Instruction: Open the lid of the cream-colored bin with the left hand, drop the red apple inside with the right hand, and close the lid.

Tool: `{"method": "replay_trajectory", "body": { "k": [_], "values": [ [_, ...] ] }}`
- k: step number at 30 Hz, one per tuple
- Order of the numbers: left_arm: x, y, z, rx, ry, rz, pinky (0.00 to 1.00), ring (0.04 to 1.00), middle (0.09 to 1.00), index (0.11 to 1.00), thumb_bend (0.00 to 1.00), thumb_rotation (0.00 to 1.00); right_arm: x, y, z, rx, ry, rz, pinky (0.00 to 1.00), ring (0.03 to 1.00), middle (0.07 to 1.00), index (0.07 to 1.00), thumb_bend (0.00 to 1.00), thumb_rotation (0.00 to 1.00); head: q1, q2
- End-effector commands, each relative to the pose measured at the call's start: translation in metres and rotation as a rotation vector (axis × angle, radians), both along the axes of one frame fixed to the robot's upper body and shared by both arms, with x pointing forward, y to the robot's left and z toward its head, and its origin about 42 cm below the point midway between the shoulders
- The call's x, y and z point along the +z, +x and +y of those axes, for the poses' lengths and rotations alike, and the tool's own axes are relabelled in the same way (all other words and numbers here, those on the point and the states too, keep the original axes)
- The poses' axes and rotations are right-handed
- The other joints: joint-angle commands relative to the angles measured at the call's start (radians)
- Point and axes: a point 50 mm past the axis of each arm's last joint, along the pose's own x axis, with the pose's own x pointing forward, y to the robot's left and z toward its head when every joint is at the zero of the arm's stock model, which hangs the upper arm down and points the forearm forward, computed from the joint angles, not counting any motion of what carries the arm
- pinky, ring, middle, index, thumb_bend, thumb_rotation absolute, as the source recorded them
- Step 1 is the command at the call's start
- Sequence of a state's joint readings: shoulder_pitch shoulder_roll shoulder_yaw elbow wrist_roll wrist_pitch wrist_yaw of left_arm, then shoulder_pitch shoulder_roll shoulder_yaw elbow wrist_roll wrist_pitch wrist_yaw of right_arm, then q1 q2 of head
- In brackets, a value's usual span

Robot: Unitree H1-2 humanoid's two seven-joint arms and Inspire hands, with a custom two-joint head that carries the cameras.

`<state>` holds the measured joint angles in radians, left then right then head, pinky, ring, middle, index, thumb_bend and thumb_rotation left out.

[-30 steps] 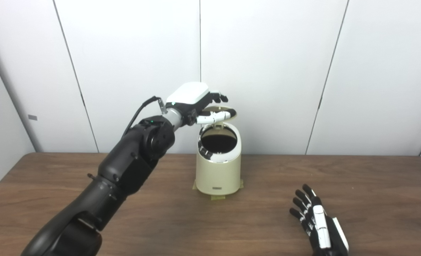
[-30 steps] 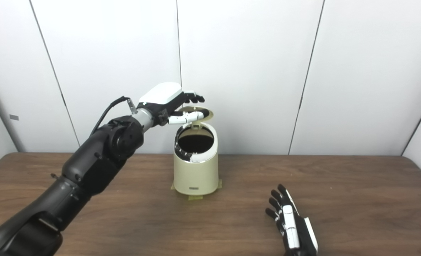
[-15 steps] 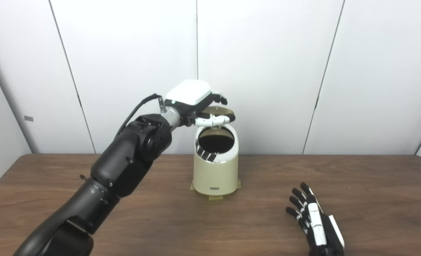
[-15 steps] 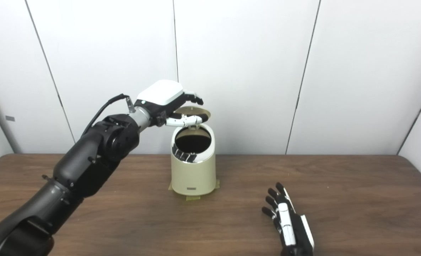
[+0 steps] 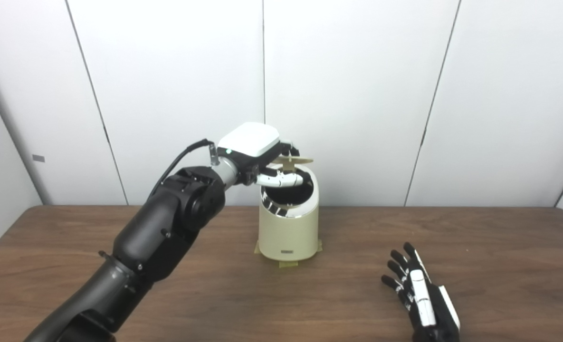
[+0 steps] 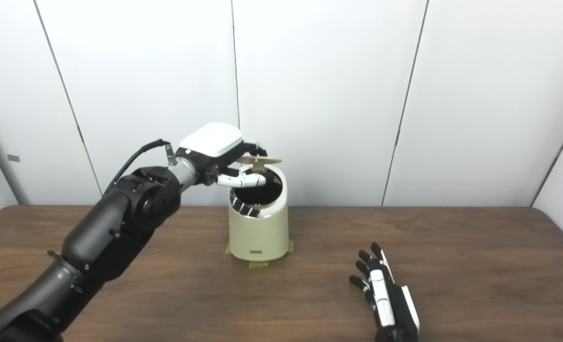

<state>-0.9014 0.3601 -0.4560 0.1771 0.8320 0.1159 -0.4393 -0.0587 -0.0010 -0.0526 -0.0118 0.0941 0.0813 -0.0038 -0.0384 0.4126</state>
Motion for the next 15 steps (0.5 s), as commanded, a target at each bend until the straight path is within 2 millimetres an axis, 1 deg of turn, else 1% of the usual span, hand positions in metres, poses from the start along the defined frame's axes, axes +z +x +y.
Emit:
{"method": "replay_trajectory", "body": {
  "k": [1, 3, 7, 11, 14, 15],
  "values": [
    [0.028, -0.001, 0.002, 0.009, -0.003, -0.081, 0.79, 0.847, 0.835, 0.806, 0.57, 0.9, -0.009, 0.002, -0.004, 0.013, -0.008, 0.048, 0.82, 0.92, 0.928, 0.989, 0.49, 0.91, -0.002, 0.003],
    [0.026, -0.003, 0.003, 0.013, 0.006, -0.084, 0.79, 0.854, 0.834, 0.808, 0.57, 0.9, -0.009, 0.002, -0.005, 0.013, -0.019, 0.049, 0.82, 0.92, 0.928, 0.992, 0.49, 0.92, -0.004, 0.006],
    [0.024, -0.009, 0.005, 0.019, 0.056, -0.112, 0.83, 0.859, 0.825, 0.812, 0.57, 0.91, -0.007, 0.001, -0.006, 0.013, -0.026, 0.053, 0.83, 0.925, 0.926, 0.992, 0.48, 0.92, -0.007, 0.016],
    [0.017, -0.017, 0.006, 0.008, 0.131, -0.146, 0.91, 0.843, 0.815, 0.813, 0.54, 0.94, -0.005, 0.001, -0.007, 0.011, -0.036, 0.058, 0.85, 0.929, 0.924, 0.989, 0.46, 0.93, -0.009, 0.025],
    [0.011, -0.022, 0.006, 0.0, 0.165, -0.166, 0.96, 0.85, 0.819, 0.812, 0.53, 0.93, -0.004, 0.0, -0.007, 0.019, -0.046, 0.062, 0.86, 0.934, 0.927, 0.992, 0.45, 0.94, -0.004, 0.033],
    [0.01, -0.024, 0.005, -0.001, 0.171, -0.17, 0.97, 0.856, 0.824, 0.814, 0.53, 0.93, -0.005, 0.0, -0.007, 0.018, -0.049, 0.065, 0.85, 0.935, 0.93, 0.995, 0.44, 0.96, -0.003, 0.037]
  ]
}}
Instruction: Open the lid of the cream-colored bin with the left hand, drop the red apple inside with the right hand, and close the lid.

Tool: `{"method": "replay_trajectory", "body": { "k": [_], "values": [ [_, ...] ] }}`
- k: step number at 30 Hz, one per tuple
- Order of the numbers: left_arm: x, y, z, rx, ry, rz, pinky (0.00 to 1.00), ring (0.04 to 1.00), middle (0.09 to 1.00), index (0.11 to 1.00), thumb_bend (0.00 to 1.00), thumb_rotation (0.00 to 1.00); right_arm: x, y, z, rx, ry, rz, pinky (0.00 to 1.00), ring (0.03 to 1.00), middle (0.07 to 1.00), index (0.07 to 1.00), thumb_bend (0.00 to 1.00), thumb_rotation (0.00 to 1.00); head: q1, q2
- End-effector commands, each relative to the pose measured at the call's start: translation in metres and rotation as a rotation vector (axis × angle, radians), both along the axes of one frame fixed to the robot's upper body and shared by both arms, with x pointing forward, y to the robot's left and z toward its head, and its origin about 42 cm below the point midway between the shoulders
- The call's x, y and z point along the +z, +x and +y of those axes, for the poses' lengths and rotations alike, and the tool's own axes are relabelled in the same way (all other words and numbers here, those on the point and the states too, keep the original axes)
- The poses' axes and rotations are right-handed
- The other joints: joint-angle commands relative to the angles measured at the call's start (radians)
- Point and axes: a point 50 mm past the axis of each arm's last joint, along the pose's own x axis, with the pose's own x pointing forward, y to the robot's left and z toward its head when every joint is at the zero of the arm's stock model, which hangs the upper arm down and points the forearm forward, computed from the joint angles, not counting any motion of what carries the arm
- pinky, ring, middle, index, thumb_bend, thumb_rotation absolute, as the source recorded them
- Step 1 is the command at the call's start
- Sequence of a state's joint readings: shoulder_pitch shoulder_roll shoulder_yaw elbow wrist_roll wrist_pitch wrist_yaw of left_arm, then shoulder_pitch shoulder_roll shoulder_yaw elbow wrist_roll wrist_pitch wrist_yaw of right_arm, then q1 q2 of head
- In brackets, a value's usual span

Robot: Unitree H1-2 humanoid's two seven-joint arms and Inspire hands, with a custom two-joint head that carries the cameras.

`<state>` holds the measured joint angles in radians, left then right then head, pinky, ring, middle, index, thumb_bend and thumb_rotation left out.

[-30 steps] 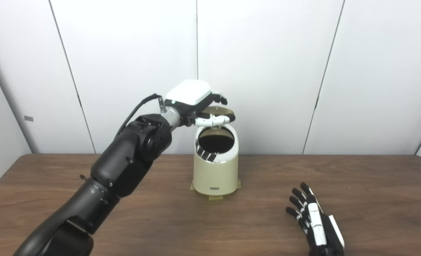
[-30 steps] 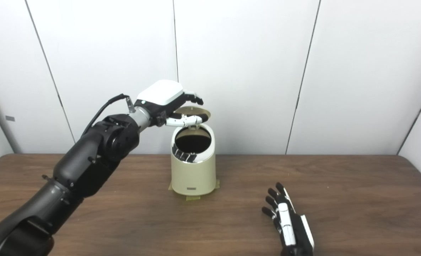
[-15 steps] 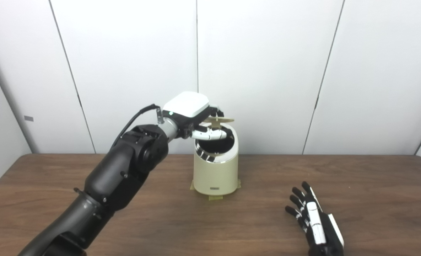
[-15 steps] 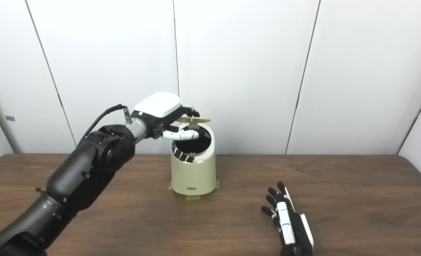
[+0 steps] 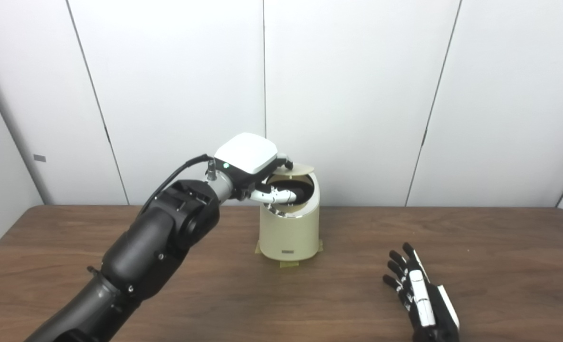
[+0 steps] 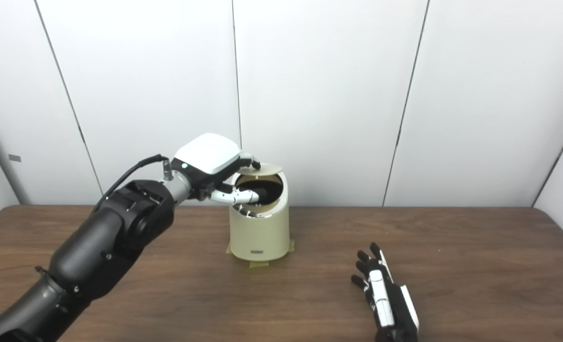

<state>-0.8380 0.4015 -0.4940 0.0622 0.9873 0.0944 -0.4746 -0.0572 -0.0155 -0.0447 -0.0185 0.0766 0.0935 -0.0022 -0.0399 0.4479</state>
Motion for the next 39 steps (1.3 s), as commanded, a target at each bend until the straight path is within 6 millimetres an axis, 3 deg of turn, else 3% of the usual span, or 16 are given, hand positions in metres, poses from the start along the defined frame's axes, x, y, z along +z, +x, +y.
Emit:
{"method": "replay_trajectory", "body": {
  "k": [1, 19, 39],
  "values": [
    [0.021, -0.002, -0.001, -0.011, 0.011, -0.09, 0.99, 0.865, 0.831, 0.817, 0.53, 0.93, -0.005, 0.0, -0.005, 0.011, -0.022, 0.058, 0.85, 0.933, 0.928, 0.994, 0.44, 0.95, -0.001, 0.003],
    [-0.004, -0.009, -0.008, -0.024, 0.06, -0.036, 0.99, 0.895, 0.879, 0.882, 0.51, 0.96, 0.0, 0.0, -0.004, 0.01, -0.015, 0.058, 0.86, 0.934, 0.927, 0.995, 0.43, 0.95, -0.006, 0.037],
    [-0.019, -0.018, -0.017, -0.034, 0.124, 0.018, 0.95, 0.892, 0.855, 0.843, 0.55, 0.97, 0.006, -0.001, -0.001, 0.014, -0.032, 0.054, 0.85, 0.927, 0.922, 1.0, 0.43, 0.95, -0.026, 0.064]
  ]
}}
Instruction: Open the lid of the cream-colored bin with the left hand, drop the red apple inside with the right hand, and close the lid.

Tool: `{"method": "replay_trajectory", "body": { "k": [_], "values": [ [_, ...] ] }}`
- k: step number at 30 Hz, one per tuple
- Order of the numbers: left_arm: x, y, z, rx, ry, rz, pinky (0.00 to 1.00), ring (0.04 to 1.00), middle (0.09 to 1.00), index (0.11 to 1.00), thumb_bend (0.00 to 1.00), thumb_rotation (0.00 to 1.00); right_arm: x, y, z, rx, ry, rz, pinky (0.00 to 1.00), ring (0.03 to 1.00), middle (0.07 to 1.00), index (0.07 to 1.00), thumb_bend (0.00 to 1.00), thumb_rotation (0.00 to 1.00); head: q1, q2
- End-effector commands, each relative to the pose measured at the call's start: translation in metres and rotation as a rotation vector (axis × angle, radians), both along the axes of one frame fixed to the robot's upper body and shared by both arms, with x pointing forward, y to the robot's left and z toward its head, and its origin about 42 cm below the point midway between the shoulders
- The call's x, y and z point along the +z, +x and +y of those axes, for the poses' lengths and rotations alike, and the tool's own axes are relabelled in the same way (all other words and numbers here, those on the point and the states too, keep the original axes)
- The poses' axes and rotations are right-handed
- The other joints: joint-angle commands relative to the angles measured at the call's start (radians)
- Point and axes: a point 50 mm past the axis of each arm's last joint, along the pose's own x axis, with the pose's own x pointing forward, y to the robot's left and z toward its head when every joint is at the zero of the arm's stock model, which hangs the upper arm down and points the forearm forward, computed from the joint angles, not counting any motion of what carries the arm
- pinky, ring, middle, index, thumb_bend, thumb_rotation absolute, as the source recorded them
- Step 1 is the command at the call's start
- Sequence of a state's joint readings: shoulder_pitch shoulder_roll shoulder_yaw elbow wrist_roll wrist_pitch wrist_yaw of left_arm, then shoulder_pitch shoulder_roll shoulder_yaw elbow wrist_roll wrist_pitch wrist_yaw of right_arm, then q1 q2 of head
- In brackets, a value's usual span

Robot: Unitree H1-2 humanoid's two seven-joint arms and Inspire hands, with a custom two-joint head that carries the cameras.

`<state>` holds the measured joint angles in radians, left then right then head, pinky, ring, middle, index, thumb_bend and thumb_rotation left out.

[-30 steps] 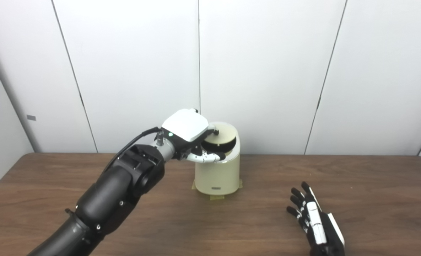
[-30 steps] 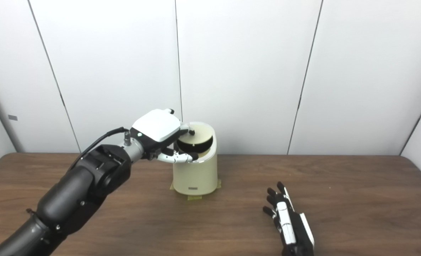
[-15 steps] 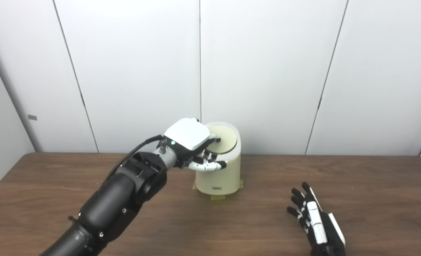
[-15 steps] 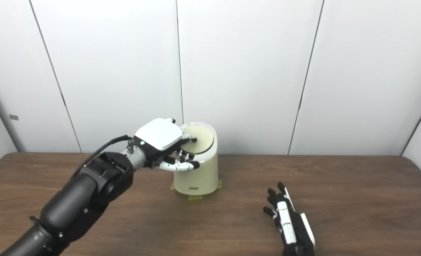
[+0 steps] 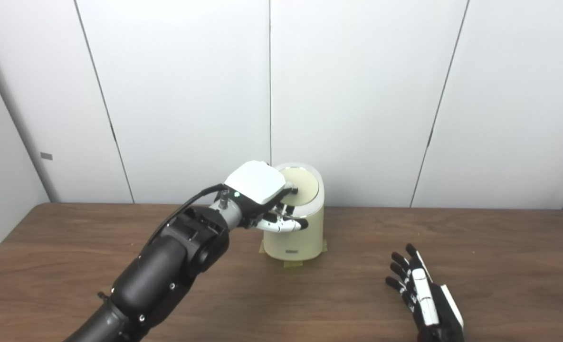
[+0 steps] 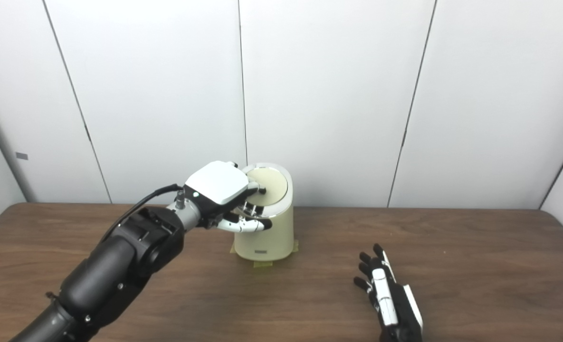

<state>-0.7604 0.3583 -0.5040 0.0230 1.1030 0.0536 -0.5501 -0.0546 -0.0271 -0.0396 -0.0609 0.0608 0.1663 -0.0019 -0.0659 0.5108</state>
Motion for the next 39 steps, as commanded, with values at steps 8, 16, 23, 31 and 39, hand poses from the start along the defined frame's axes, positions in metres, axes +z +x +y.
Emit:
{"method": "replay_trajectory", "body": {
  "k": [8, 16, 23, 31, 39],
  "values": [
    [-0.001, -0.001, -0.004, 0.011, 0.108, 0.035, 0.95, 0.893, 0.858, 0.833, 0.57, 0.98, 0.002, 0.0, 0.003, 0.003, 0.003, 0.024, 0.84, 0.925, 0.921, 0.997, 0.44, 0.93, -0.004, 0.003],
    [-0.027, -0.005, -0.01, 0.049, 0.226, 0.129, 0.98, 0.921, 0.872, 0.832, 0.6, 0.96, 0.004, -0.003, 0.003, 0.009, -0.045, 0.011, 0.83, 0.919, 0.92, 1.0, 0.45, 0.98, -0.008, 0.007],
    [-0.025, -0.01, -0.011, 0.028, 0.218, 0.121, 0.98, 0.917, 0.866, 0.827, 0.61, 0.98, 0.004, 0.0, 0.001, -0.002, -0.04, 0.013, 0.84, 0.921, 0.917, 1.0, 0.44, 0.97, -0.005, 0.009],
    [-0.005, -0.014, 0.001, -0.022, 0.037, 0.065, 0.92, 0.866, 0.833, 0.816, 0.57, 0.9, 0.005, 0.002, 0.0, -0.005, -0.013, 0.01, 0.85, 0.925, 0.922, 1.0, 0.44, 0.95, -0.005, 0.005],
    [0.007, -0.018, 0.018, -0.012, -0.369, 0.078, 0.77, 0.815, 0.813, 0.801, 0.49, 0.79, 0.007, 0.003, -0.001, -0.022, 0.009, -0.004, 0.82, 0.914, 0.912, 0.994, 0.46, 0.92, -0.008, 0.005]
  ]
}}
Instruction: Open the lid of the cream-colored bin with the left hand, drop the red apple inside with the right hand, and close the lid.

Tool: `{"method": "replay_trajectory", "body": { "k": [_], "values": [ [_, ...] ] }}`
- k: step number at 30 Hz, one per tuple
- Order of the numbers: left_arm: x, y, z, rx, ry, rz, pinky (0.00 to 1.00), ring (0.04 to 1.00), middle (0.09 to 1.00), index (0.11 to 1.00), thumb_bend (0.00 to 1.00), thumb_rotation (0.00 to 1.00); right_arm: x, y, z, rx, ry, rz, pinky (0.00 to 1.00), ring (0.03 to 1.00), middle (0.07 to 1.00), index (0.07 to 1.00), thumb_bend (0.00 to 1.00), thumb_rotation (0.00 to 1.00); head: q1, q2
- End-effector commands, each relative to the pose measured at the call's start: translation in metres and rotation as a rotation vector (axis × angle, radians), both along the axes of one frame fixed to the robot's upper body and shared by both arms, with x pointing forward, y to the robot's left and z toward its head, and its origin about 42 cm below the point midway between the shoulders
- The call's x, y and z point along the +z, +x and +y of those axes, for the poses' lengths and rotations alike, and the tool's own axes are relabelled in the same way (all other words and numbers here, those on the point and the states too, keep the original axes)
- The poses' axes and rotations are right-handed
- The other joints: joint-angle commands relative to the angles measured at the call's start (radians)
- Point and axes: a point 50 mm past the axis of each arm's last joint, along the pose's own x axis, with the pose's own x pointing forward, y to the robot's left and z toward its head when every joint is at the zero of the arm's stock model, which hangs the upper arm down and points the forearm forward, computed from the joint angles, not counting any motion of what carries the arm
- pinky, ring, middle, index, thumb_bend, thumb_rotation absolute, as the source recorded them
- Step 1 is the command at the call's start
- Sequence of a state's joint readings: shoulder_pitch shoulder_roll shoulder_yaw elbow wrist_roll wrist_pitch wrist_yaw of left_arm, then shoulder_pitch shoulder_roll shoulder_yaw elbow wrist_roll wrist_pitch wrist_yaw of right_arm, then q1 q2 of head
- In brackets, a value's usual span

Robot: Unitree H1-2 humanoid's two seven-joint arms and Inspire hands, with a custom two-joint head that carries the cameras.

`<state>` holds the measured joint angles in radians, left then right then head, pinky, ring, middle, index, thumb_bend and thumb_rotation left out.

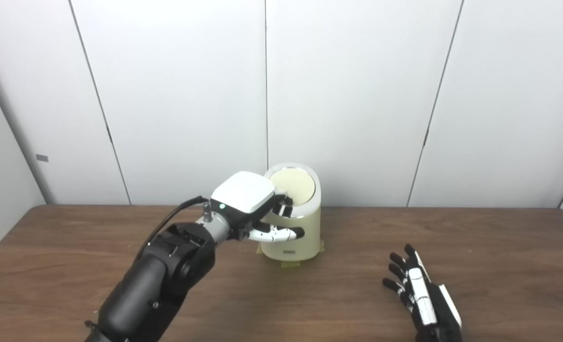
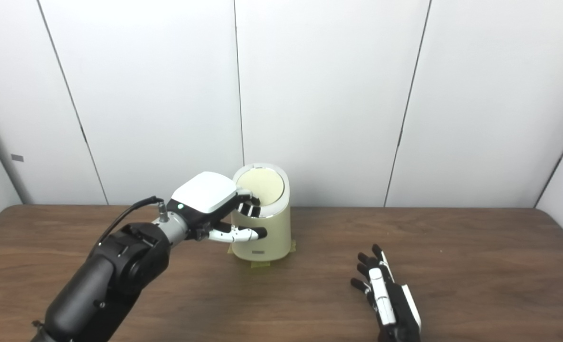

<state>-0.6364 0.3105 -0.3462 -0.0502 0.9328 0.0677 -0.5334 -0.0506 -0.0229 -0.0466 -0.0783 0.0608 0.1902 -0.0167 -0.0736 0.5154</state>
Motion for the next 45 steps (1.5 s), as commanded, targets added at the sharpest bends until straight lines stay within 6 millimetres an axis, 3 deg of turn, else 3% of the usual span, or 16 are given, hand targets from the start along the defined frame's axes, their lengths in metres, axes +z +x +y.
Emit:
{"method": "replay_trajectory", "body": {
  "k": [1, 4, 10, 15, 22, 28, 36, 45],
  "values": [
    [0.022, 0.0, 0.0, -0.004, -0.127, -0.019, 0.76, 0.816, 0.818, 0.809, 0.47, 0.78, 0.005, 0.005, 0.0, 0.001, 0.009, -0.015, 0.83, 0.919, 0.917, 0.996, 0.46, 0.91, -0.001, 0.001],
    [0.028, -0.004, 0.006, 0.034, -0.265, -0.027, 0.74, 0.827, 0.84, 0.828, 0.45, 0.81, 0.005, 0.005, -0.001, 0.008, -0.002, -0.018, 0.84, 0.925, 0.926, 1.0, 0.47, 0.94, 0.002, -0.001],
    [0.015, -0.018, 0.018, 0.083, -0.48, -0.082, 0.7, 0.824, 0.853, 0.839, 0.4, 0.73, 0.009, 0.005, 0.001, 0.0, 0.009, -0.027, 0.83, 0.916, 0.918, 0.993, 0.48, 0.92, -0.005, 0.002],
    [0.0, -0.041, 0.032, 0.146, -0.671, -0.011, 0.76, 0.848, 0.872, 0.875, 0.38, 0.78, 0.012, 0.005, -0.001, 0.0, 0.012, -0.033, 0.82, 0.915, 0.918, 0.98, 0.5, 0.93, -0.005, 0.002],
    [-0.03, -0.066, 0.052, 0.203, -0.88, 0.057, 0.8, 0.848, 0.856, 0.881, 0.35, 0.79, 0.015, 0.006, -0.008, -0.027, 0.065, -0.056, 0.82, 0.912, 0.913, 0.957, 0.48, 0.93, 0.004, -0.016],
    [-0.059, -0.093, 0.075, 0.312, -1.035, 0.082, 0.82, 0.845, 0.85, 0.882, 0.32, 0.8, 0.016, 0.006, -0.013, -0.069, 0.12, -0.093, 0.79, 0.887, 0.894, 0.942, 0.51, 0.85, 0.016, -0.025],
    [-0.098, -0.127, 0.096, 0.445, -1.147, 0.153, 0.87, 0.894, 0.896, 0.949, 0.31, 0.92, 0.022, 0.004, -0.012, -0.081, 0.141, -0.129, 0.79, 0.881, 0.89, 0.931, 0.54, 0.86, 0.02, -0.035],
    [-0.123, -0.149, 0.111, 0.513, -1.322, 0.228, 0.92, 0.907, 0.904, 0.971, 0.31, 0.92, 0.031, 0.002, -0.015, -0.07, 0.123, -0.157, 0.8, 0.887, 0.898, 0.943, 0.54, 0.9, 0.016, -0.037]
  ]
}}
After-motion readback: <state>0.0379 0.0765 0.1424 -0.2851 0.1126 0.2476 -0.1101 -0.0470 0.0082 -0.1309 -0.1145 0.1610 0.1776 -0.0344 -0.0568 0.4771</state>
